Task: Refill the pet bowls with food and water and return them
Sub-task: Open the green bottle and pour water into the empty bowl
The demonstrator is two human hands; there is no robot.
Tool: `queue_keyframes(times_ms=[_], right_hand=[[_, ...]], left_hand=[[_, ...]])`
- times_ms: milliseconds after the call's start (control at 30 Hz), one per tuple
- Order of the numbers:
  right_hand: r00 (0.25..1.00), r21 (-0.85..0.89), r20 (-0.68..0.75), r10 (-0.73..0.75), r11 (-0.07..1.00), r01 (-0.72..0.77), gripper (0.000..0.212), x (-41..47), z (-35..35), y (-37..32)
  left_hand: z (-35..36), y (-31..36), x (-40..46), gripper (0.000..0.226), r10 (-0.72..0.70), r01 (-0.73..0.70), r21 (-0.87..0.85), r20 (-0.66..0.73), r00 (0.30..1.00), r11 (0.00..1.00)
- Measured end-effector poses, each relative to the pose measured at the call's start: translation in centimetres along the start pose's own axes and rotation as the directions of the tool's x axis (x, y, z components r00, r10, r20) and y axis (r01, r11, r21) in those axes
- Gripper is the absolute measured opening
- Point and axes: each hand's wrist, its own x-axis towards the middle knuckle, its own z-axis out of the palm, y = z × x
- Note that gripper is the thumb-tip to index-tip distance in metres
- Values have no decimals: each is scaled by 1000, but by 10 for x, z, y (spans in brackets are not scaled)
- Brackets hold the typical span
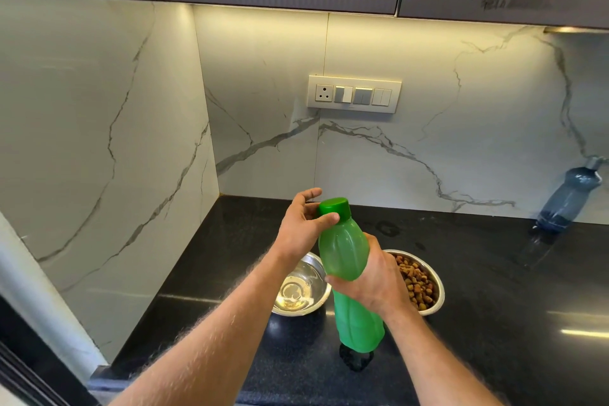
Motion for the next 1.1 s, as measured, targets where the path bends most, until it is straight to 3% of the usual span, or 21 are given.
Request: queue_keyframes(times_ms=[100, 200, 400, 567, 700, 833, 933, 1000, 1100], right_hand=[[1000, -4, 11, -8, 1000, 8, 110, 0, -1, -3], [1000, -12, 17, -1, 1000, 1, 105, 2, 1, -4], [1000, -25, 17, -16, 1000, 16, 106, 5, 0, -3], [999, -28, 28, -25, 999, 26, 107, 6, 1, -1], [999, -22, 17, -28, 999, 29, 109, 6, 0, -2], [999, -47, 26, -21, 999, 22, 109, 6, 2, -6], [999, -42, 27, -24, 999, 25, 109, 6, 2, -6], [999, -43, 22, -28, 999, 29, 110, 7, 2, -4], [999, -58, 35, -33, 998, 35, 110, 8, 2, -3]], left_hand=[[4, 1, 0, 83, 4, -5, 34, 30, 1000, 999], [9, 4, 2, 97, 15, -5, 161, -59, 998, 987], [10, 2, 4, 80, -7, 11, 93, -51, 999, 996], [9, 7, 6, 85, -9, 19, 94, -103, 995, 995], [4, 10, 6, 68, -22, 22, -65, -7, 1000, 998], [10, 11, 4, 70, 7, -7, 60, 2, 1000, 998], [9, 10, 4, 72, -18, 18, 20, -24, 1000, 1000], [6, 9, 3, 70, -25, 26, -38, 29, 999, 999], [7, 8, 3, 77, 1, -2, 53, 26, 1000, 999]])
